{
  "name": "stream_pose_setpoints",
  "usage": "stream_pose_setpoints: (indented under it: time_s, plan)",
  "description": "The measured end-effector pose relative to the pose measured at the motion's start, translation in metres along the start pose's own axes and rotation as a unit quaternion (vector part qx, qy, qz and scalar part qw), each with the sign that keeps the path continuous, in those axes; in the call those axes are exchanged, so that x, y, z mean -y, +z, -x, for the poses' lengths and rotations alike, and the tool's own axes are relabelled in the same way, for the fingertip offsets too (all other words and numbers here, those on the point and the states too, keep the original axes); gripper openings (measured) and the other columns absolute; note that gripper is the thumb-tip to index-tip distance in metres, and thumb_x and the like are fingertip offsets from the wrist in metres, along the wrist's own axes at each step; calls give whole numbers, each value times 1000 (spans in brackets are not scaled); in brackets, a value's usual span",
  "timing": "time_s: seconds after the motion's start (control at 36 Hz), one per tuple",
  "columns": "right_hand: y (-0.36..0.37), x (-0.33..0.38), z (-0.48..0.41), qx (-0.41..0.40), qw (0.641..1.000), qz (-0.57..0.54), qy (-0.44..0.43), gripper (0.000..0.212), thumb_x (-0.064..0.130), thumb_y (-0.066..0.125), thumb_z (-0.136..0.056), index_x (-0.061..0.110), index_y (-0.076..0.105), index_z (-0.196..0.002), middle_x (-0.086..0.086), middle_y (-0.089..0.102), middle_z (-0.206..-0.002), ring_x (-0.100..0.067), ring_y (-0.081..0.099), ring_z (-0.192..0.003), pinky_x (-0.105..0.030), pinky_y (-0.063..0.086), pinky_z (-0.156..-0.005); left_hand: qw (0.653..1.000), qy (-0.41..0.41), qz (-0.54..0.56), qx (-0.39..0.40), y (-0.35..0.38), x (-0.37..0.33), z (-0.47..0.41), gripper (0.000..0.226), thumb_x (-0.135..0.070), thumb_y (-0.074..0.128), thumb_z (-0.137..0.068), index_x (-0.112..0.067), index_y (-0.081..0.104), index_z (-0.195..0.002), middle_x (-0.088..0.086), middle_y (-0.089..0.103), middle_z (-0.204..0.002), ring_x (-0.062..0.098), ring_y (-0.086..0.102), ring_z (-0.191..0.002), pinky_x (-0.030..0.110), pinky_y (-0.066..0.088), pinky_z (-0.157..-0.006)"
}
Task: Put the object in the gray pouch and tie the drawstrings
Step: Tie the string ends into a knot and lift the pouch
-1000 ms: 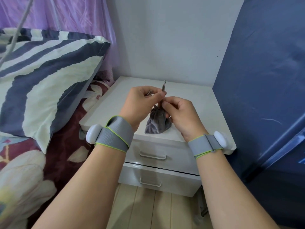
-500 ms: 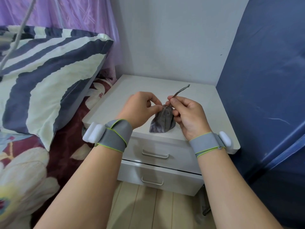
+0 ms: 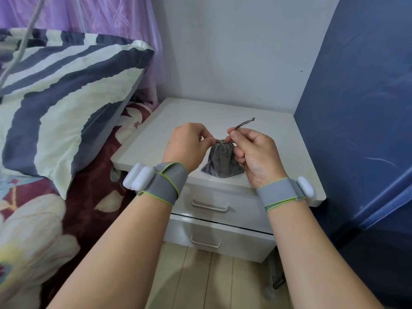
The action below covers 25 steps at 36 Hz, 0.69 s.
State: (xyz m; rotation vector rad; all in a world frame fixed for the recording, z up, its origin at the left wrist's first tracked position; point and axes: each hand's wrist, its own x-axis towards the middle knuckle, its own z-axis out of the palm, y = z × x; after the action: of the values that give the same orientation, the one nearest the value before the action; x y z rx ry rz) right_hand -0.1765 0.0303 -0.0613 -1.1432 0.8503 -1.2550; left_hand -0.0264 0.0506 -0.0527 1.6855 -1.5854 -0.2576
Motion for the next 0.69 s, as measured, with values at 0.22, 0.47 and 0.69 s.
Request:
stream_pose_setpoints:
  time_s: [0.22,0.47,0.69]
  plan:
    - [-5,8,-4,-1,999,43,28,12,4,65,-89,4,66,-100,-5,68,-69,-4,50,-45,-16,47,-47,1000,19,8,10,-3,0,0,10,-31,71,-85,-22,74,-83,-1,54,-104,5,56,-71,29,47,-78]
    - [-1,15,-3,-2,993,119,-5,8,4,65,-87,6,70,-81,-5,69,-66,-7,57,-47,-19,53,-51,997,-34,72,-10,-12,-10,1,24,-37,74,-79,-17,67,-67,-5,69,-61,17,65,-61,31,54,-63]
    - [7,16,0,-23,977,209,-42,9,11,67,-85,9,72,-78,-3,69,-64,-9,58,-48,-22,52,-51,954,-140,260,51,-16,-21,5,25,-31,73,-86,-12,69,-70,-1,70,-63,8,56,-46,21,48,-50]
